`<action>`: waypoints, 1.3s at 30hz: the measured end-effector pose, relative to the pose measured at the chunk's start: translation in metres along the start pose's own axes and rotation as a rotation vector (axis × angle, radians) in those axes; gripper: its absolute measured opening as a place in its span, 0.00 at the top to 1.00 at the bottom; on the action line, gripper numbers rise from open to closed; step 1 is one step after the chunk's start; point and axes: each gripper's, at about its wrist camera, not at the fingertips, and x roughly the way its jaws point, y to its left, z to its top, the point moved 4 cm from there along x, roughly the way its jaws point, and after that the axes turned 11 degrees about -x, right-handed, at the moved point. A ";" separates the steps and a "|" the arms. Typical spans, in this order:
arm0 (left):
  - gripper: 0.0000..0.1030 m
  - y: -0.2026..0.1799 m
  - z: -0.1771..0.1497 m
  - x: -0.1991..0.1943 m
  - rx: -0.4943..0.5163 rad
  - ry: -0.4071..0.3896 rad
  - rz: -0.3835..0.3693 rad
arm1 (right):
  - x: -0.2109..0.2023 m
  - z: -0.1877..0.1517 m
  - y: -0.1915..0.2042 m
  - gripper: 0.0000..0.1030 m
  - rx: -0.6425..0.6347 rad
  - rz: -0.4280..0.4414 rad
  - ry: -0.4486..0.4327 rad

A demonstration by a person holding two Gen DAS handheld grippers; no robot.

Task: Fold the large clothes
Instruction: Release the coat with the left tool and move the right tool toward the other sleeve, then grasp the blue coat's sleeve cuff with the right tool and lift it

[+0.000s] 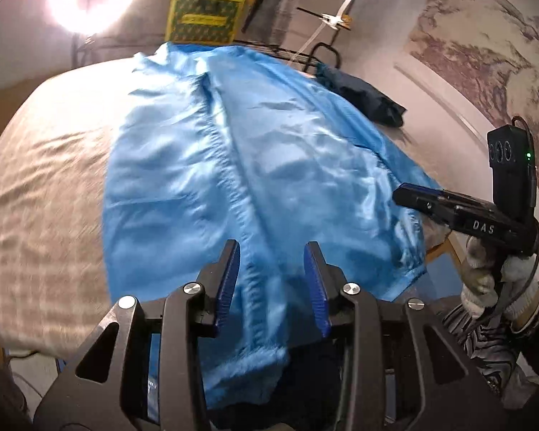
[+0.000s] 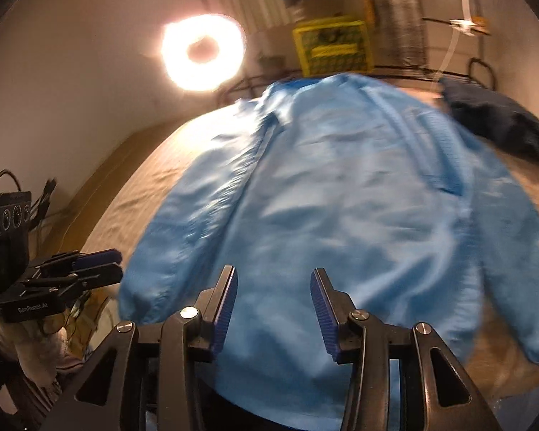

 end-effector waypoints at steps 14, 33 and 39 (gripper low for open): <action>0.64 -0.060 0.006 0.046 0.091 0.095 -0.076 | -0.087 -0.021 -0.172 0.34 0.222 -0.324 -0.016; 0.64 -0.074 0.017 0.070 -0.030 0.171 -0.110 | -0.086 -0.104 -0.325 0.36 0.587 -0.443 0.135; 0.64 -0.067 0.009 0.070 0.022 0.149 -0.084 | -0.068 -0.099 -0.307 0.84 0.487 -0.436 0.228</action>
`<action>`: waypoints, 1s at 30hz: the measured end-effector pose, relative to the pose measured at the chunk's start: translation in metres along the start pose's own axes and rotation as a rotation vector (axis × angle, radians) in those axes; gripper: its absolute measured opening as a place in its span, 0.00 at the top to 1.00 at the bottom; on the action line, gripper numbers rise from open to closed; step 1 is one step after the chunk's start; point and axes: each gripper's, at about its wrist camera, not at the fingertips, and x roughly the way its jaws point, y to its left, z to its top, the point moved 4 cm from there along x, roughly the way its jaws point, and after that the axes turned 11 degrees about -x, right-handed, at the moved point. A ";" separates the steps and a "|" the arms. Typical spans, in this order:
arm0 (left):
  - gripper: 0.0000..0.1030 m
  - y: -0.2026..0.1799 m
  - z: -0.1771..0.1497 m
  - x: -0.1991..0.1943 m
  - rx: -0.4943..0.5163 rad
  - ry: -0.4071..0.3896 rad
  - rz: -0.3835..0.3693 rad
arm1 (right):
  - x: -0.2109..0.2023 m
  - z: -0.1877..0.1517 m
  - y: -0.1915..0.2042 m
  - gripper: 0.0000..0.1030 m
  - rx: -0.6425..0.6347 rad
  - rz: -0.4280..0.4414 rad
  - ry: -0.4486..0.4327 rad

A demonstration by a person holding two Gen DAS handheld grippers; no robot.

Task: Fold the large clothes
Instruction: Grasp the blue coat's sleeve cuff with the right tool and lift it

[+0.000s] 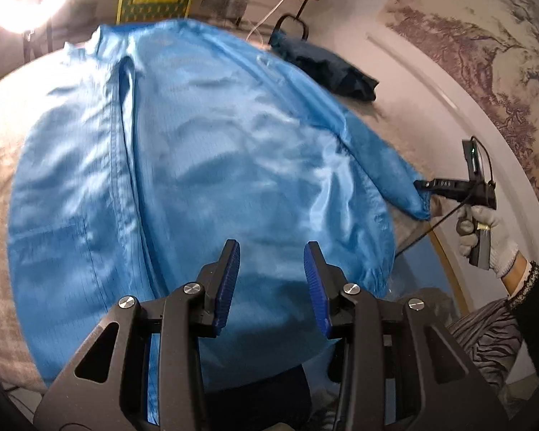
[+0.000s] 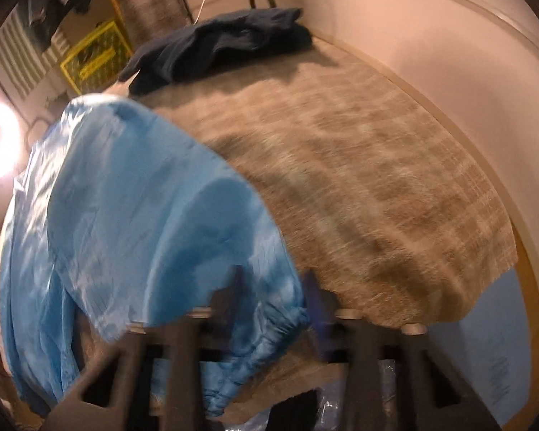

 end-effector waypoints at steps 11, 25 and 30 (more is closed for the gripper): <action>0.64 0.001 0.007 -0.016 0.056 -0.055 0.002 | -0.062 0.025 0.058 0.95 -0.055 0.112 -0.190; 0.64 0.018 0.022 -0.022 -0.037 -0.069 -0.031 | -0.168 0.018 0.153 0.95 -0.212 0.460 -0.437; 0.64 0.003 0.011 -0.011 -0.010 -0.010 -0.068 | -0.183 0.016 0.148 0.95 -0.183 0.525 -0.448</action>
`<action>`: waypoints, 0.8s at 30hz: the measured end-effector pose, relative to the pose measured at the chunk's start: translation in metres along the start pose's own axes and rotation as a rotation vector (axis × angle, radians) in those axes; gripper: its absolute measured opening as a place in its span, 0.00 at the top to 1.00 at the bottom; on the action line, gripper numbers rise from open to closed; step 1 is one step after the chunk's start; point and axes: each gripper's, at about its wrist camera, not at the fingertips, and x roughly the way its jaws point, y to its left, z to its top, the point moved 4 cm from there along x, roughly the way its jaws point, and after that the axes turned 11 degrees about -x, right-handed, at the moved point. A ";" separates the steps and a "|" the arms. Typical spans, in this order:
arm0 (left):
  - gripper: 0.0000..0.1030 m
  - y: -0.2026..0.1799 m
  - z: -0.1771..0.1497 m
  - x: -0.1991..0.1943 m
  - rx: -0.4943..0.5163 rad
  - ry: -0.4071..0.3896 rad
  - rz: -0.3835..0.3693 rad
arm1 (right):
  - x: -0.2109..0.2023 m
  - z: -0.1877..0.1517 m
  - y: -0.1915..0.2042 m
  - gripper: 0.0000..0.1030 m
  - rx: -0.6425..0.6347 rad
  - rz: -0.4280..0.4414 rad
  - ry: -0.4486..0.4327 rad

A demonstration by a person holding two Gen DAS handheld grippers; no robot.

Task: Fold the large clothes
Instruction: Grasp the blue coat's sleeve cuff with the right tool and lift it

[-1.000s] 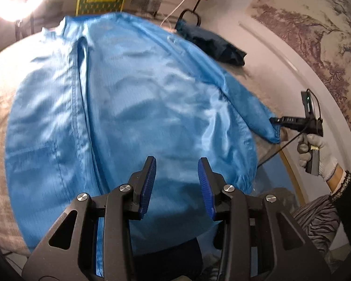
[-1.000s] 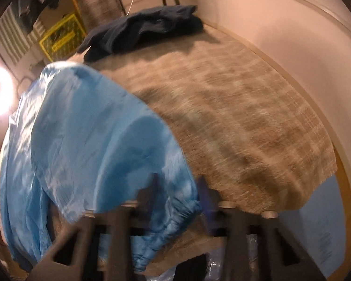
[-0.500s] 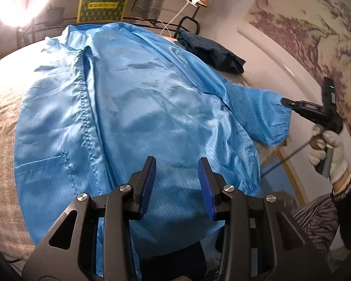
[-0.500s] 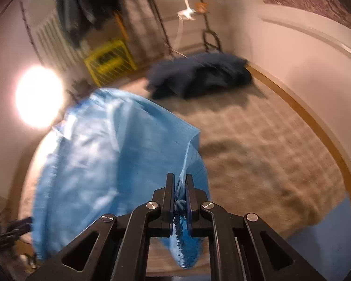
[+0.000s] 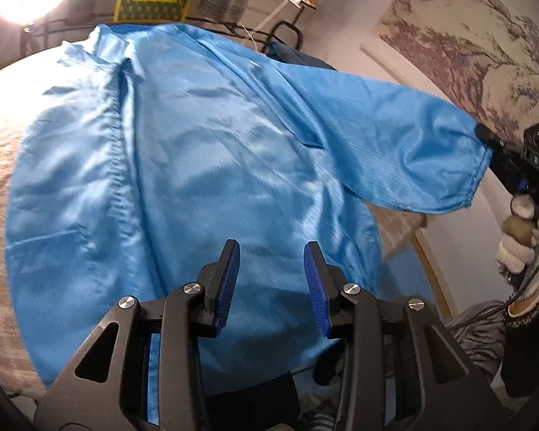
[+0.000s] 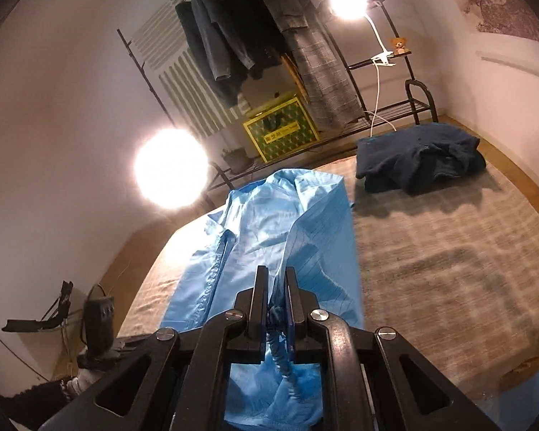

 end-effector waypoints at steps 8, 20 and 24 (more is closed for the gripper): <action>0.64 -0.018 0.001 0.004 0.007 -0.005 -0.029 | 0.033 -0.012 0.016 0.95 -0.063 0.022 0.087; 0.64 0.040 0.035 -0.027 -0.192 -0.117 0.009 | 0.135 -0.125 0.176 0.95 -0.630 0.273 0.445; 0.64 0.056 0.033 -0.022 -0.225 -0.086 0.042 | 0.149 -0.163 0.189 0.95 -0.747 0.286 0.541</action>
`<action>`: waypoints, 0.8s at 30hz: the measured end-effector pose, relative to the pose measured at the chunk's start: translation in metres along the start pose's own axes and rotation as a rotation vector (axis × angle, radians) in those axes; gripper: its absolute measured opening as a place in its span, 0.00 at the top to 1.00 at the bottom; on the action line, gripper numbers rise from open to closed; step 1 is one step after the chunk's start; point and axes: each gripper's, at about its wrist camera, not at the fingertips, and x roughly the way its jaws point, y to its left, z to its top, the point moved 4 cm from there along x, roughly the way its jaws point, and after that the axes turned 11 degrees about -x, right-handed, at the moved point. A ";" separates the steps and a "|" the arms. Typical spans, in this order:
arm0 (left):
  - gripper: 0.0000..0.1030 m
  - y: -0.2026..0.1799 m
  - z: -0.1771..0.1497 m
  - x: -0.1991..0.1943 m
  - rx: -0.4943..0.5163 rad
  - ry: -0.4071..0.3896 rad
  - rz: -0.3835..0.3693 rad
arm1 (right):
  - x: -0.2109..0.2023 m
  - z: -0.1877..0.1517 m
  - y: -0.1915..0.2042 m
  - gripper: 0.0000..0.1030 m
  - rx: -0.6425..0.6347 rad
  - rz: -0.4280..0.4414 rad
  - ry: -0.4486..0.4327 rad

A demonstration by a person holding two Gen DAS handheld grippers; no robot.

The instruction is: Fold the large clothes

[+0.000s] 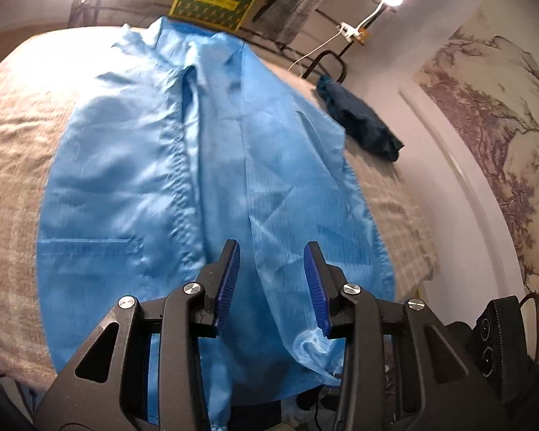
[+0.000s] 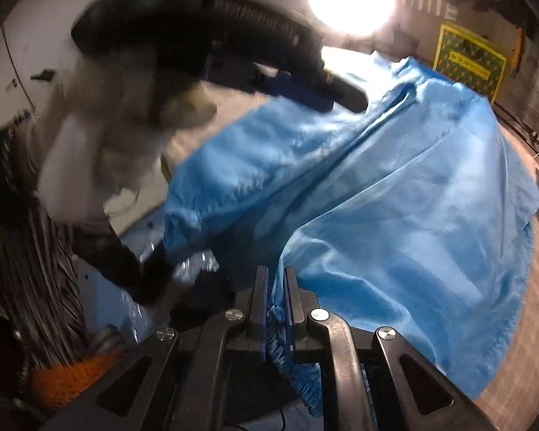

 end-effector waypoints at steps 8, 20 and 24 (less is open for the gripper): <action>0.64 -0.003 -0.023 0.019 0.034 0.093 0.012 | -0.026 -0.011 -0.029 0.57 0.088 0.133 -0.075; 0.53 -0.047 -0.083 0.047 0.128 0.253 -0.046 | -0.078 -0.064 -0.185 0.50 0.614 0.055 -0.301; 0.43 -0.069 -0.107 0.056 0.212 0.297 -0.056 | -0.052 -0.065 -0.238 0.50 0.736 0.070 -0.275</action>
